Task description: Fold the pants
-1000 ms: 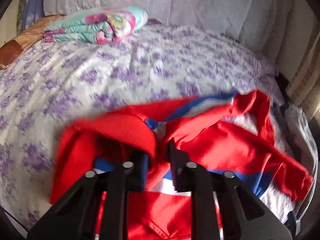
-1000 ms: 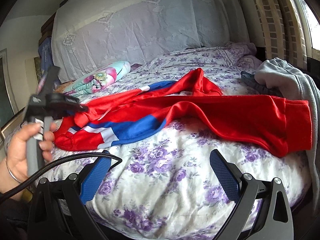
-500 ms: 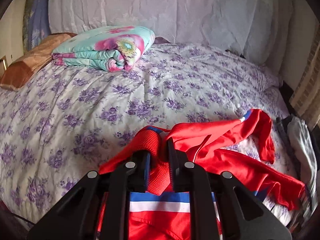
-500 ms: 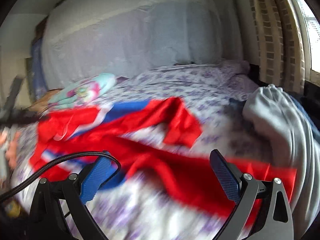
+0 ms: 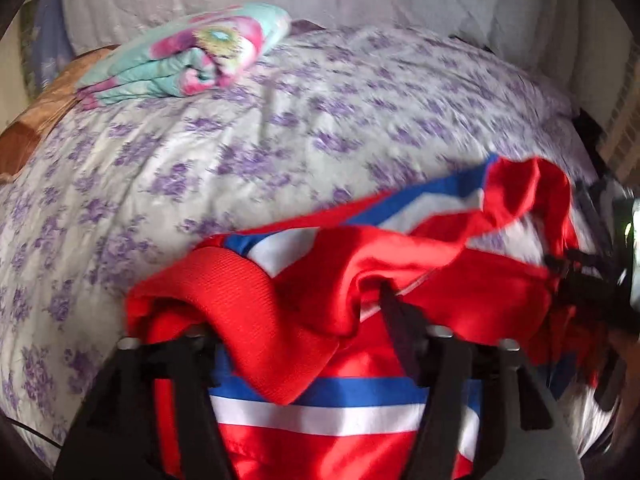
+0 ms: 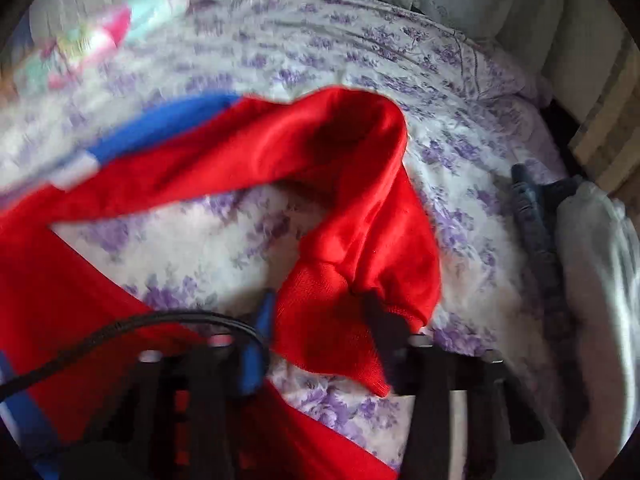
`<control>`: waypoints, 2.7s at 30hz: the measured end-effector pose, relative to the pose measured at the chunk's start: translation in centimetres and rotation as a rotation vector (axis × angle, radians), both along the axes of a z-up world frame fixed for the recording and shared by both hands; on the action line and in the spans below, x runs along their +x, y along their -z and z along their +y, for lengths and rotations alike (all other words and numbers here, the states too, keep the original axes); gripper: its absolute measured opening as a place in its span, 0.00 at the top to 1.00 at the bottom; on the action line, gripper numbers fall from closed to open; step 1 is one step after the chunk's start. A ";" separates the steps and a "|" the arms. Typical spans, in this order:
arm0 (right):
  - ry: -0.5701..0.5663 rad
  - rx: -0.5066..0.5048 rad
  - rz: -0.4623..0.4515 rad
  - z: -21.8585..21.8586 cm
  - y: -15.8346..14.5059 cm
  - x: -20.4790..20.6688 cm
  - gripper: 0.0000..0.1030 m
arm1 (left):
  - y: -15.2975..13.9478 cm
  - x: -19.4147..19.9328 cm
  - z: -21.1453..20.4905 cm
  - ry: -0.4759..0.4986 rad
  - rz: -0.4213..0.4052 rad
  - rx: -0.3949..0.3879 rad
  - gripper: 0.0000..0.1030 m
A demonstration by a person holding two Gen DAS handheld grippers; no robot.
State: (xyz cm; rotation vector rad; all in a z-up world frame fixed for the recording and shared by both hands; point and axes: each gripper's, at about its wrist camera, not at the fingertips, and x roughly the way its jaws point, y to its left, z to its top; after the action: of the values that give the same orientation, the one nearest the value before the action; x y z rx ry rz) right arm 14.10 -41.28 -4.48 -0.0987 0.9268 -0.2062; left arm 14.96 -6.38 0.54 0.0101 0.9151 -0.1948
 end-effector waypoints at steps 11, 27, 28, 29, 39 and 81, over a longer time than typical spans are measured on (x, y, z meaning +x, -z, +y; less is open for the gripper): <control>-0.031 0.126 -0.241 -5.5 -9.1 -5.8 0.88 | -5.6 1.0 5.2 -0.054 -0.048 -0.168 0.79; -0.072 0.176 -0.268 -6.8 -14.7 3.3 0.88 | -11.0 9.5 13.5 -0.282 -0.098 -0.033 0.79; -0.068 0.162 -0.255 -6.7 -13.4 5.3 0.89 | -9.4 11.6 13.6 -0.297 -0.061 -0.001 0.78; -0.050 0.135 -0.224 -6.7 -11.3 7.8 0.87 | -7.3 13.9 14.1 -0.320 -0.014 0.014 0.73; 0.115 0.004 -0.196 -8.6 -6.7 5.3 0.27 | -3.9 19.5 17.7 -0.292 0.185 -0.093 0.65; 0.123 0.365 -0.219 -5.7 0.0 -20.3 0.36 | 3.0 2.0 18.3 -0.127 0.197 -0.079 0.53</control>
State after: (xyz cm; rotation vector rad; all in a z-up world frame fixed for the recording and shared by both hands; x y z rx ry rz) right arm -6.16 -47.00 -4.47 0.3137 0.7396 -0.1546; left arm 16.96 11.97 -2.49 -0.1424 1.0998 -0.1145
